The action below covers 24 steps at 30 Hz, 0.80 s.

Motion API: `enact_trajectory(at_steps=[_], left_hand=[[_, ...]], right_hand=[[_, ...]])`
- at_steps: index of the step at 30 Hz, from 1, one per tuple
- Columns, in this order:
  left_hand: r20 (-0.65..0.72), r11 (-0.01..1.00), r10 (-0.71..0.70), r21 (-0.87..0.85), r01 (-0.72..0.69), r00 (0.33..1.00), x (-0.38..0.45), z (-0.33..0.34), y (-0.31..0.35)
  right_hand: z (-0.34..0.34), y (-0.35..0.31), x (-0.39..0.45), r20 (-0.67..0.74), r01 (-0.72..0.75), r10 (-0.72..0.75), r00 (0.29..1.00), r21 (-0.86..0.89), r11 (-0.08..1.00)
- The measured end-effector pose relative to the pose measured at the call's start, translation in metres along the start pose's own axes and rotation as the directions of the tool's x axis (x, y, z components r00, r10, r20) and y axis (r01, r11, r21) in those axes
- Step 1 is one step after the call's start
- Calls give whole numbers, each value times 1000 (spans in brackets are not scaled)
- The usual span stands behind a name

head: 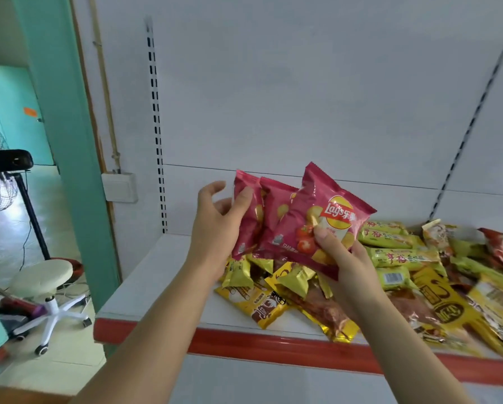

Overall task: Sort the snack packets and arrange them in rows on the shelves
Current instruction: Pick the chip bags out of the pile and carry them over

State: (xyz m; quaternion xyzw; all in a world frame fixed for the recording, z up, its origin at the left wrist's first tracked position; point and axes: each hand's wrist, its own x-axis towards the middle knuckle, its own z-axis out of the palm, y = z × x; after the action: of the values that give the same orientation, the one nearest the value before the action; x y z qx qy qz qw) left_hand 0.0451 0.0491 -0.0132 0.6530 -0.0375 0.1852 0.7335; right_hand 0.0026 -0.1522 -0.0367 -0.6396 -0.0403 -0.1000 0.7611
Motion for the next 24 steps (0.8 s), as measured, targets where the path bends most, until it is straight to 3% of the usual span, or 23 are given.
enact_trajectory(at_steps=[3,9,16,21,24], left_hand=[[34,1000,5,27,-6,999,-17,45,-11],[233,1000,11,22,-16,972,-72,145,-7],[353,994,70,55,-96,933,-147,276,-1],[427,998,44,13,-55,903,-195,367,-12],[473,999,44,-12,-44,880,-214,419,-20]], right_hand=[[-33,-8,-13,-37,16,-16,999,1,1000],[-124,-37,-46,-157,97,-126,980,-181,979],[-259,-63,-87,-321,280,-389,864,-337,899],[-351,-79,-113,-360,294,-418,834,-351,889],[-402,-88,-125,-344,264,-389,855,-357,896]])
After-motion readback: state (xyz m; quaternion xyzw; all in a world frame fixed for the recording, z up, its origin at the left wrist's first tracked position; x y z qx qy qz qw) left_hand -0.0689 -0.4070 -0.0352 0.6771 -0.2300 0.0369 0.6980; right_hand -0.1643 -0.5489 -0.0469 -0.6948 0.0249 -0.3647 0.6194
